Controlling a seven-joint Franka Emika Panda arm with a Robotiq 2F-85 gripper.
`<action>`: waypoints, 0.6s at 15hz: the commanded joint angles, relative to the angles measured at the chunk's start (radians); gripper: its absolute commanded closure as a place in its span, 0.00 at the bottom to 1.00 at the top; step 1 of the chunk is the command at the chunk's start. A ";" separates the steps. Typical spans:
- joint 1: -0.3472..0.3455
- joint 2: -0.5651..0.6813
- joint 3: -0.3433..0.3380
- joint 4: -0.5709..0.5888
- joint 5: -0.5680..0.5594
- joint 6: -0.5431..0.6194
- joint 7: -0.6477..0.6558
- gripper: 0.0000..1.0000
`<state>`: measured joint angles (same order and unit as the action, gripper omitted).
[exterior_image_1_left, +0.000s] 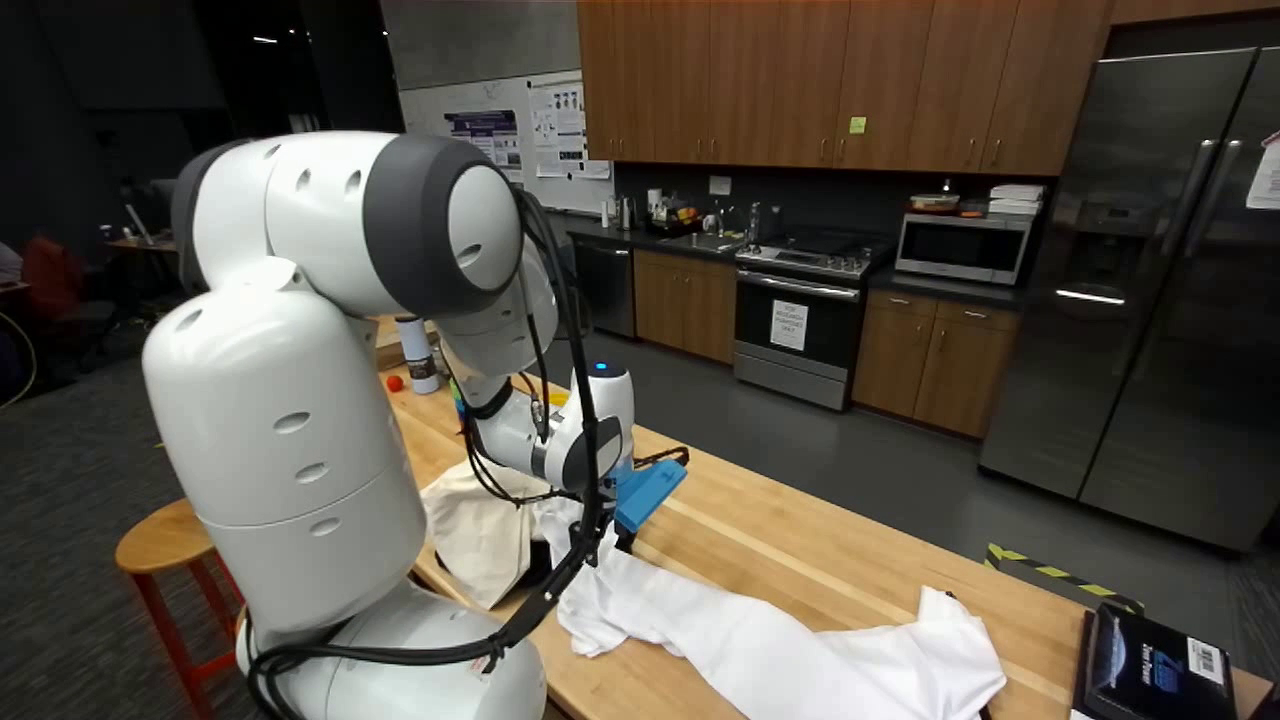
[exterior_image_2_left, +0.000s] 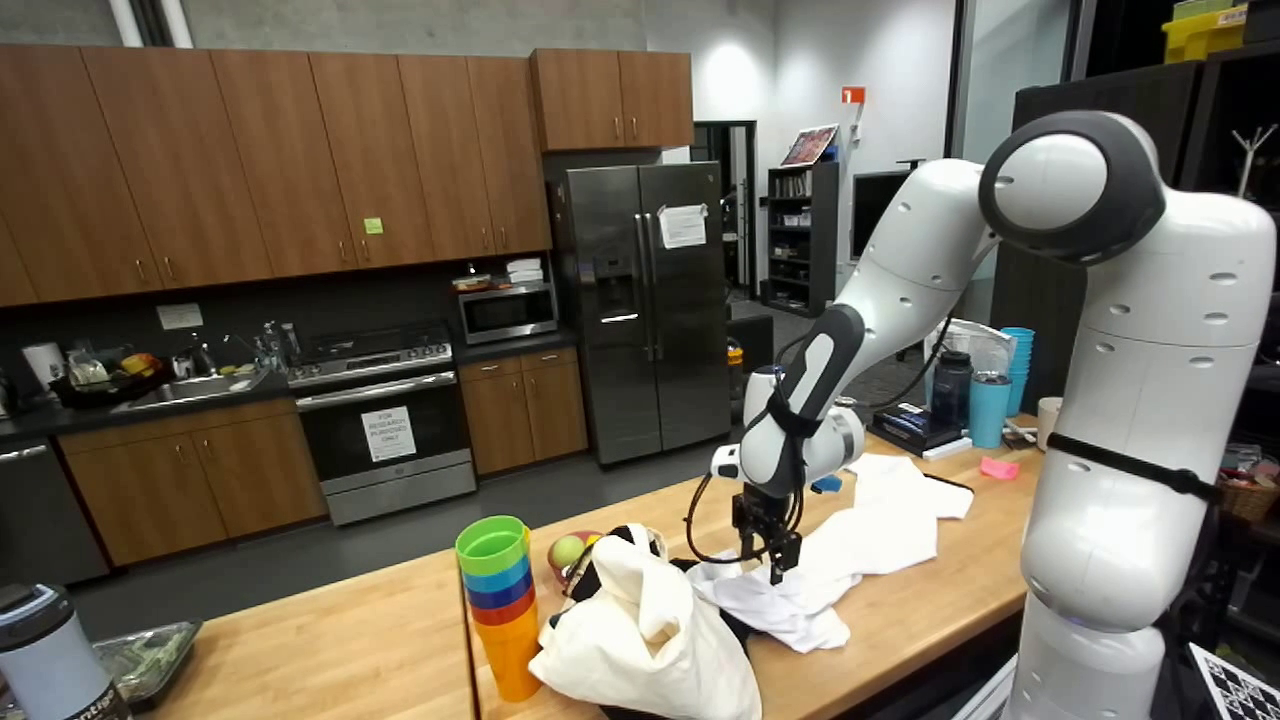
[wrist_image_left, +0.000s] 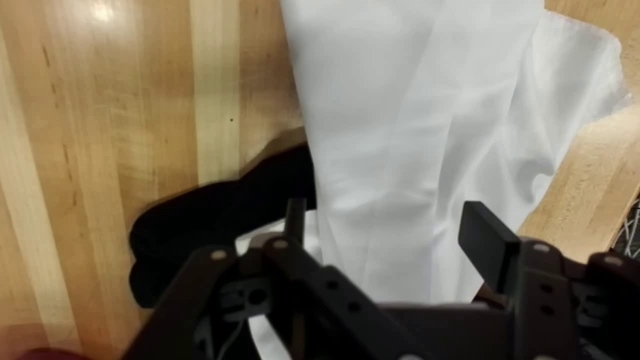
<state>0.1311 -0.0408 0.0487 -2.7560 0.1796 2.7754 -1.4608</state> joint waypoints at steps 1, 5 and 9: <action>0.004 0.006 0.021 -0.021 -0.018 0.036 0.035 0.00; 0.005 0.021 0.033 -0.021 -0.004 0.044 0.027 0.25; -0.001 0.031 0.036 -0.016 -0.002 0.045 0.022 0.46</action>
<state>0.1344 -0.0182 0.0770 -2.7723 0.1797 2.8003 -1.4476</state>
